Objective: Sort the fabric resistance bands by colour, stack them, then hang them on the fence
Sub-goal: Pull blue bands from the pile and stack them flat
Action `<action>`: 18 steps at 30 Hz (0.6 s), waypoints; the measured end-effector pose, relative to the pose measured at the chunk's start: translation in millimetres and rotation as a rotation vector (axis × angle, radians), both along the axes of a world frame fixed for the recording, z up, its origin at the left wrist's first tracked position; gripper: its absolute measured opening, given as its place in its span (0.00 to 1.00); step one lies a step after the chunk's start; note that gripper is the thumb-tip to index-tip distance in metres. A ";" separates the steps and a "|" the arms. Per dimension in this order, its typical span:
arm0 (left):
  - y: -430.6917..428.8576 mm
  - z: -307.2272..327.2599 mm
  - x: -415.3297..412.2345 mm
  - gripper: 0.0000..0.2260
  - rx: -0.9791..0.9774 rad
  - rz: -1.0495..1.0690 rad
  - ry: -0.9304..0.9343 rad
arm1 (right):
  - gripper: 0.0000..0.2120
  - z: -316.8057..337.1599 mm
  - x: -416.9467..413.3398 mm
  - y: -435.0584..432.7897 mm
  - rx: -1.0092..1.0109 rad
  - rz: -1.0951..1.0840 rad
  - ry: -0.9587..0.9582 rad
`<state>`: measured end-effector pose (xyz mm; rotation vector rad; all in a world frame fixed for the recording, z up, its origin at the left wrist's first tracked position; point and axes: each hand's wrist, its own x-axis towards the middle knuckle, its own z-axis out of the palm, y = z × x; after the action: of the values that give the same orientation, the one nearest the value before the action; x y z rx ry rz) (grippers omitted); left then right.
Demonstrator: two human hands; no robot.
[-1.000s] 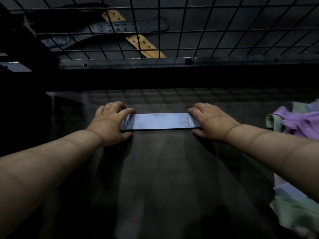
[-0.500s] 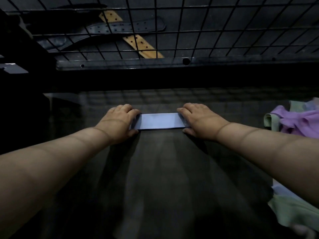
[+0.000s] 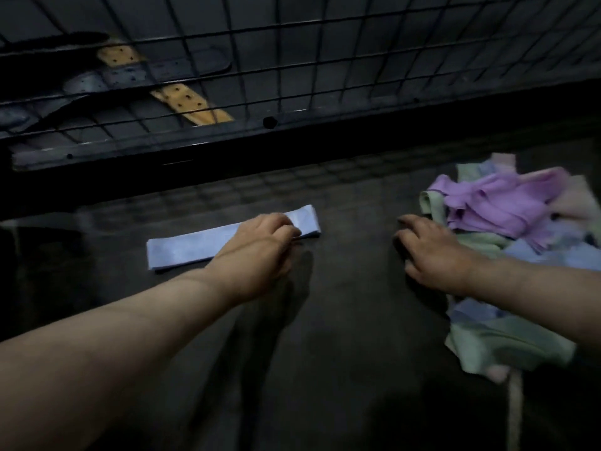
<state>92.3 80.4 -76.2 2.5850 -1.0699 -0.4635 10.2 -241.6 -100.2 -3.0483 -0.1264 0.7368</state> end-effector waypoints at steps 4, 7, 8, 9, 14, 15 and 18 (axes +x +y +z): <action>-47.3 14.3 -15.4 0.16 -0.019 -0.174 0.030 | 0.28 4.6 -30.8 -43.7 -0.109 0.026 0.006; -78.9 21.8 -24.2 0.16 0.021 -0.298 0.045 | 0.39 12.4 -48.8 -68.1 -0.090 -0.032 -0.055; -88.7 24.0 -26.1 0.17 0.046 -0.340 0.049 | 0.40 14.3 -54.3 -76.1 0.011 -0.069 -0.104; -96.8 27.1 -26.5 0.17 0.065 -0.375 0.051 | 0.37 18.2 -57.5 -81.3 0.141 -0.128 -0.164; -157.9 47.1 -29.6 0.18 0.179 -0.430 0.087 | 0.22 28.1 -62.5 -133.9 0.285 -0.706 -0.483; -172.5 49.0 -31.2 0.18 0.201 -0.437 0.097 | 0.22 29.3 -63.2 -147.1 0.203 -0.802 -0.362; -216.8 49.4 -42.7 0.17 0.257 -0.420 0.173 | 0.35 31.0 -71.4 -167.2 0.081 -0.793 0.125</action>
<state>49.6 -136.4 -26.8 2.4613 -1.5825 -0.9613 -61.2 -408.7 -69.2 -2.5945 0.9530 0.7914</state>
